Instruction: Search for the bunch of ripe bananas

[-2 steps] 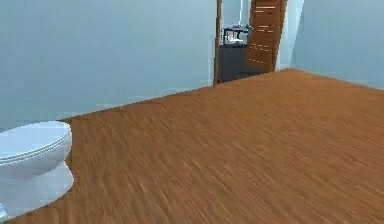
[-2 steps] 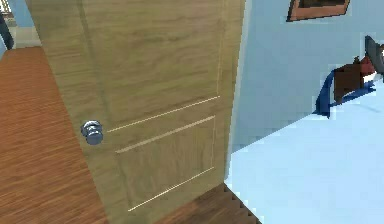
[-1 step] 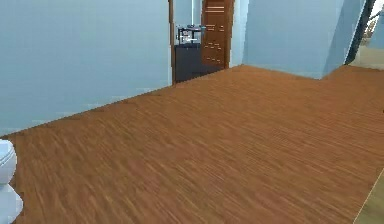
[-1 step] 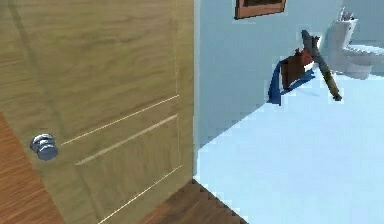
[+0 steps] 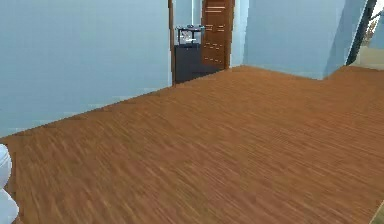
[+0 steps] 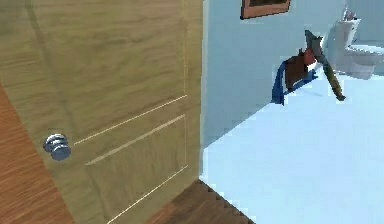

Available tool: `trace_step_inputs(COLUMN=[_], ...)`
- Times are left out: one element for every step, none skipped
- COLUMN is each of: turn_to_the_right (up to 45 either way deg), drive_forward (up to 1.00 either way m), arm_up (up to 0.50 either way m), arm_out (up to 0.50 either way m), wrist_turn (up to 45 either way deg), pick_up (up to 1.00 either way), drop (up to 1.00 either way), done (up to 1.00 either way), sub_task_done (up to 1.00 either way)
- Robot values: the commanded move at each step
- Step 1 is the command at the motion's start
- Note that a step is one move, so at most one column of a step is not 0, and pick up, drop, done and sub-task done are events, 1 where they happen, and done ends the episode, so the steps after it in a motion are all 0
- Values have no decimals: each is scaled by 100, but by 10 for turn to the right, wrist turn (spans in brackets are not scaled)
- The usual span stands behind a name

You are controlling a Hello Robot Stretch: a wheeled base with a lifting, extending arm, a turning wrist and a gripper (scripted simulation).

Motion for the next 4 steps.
trace_step_inputs(turn_to_the_right=[150,0,270,0], drive_forward=[0,40,0,100], arm_up=[0,0,0,0], arm_out=[0,0,0,0], wrist_turn=[0,0,0,0], pick_up=[0,0,0,0], drop=[0,0,0,0], done=[0,0,0,0], sub_task_done=[0,0,0,0])
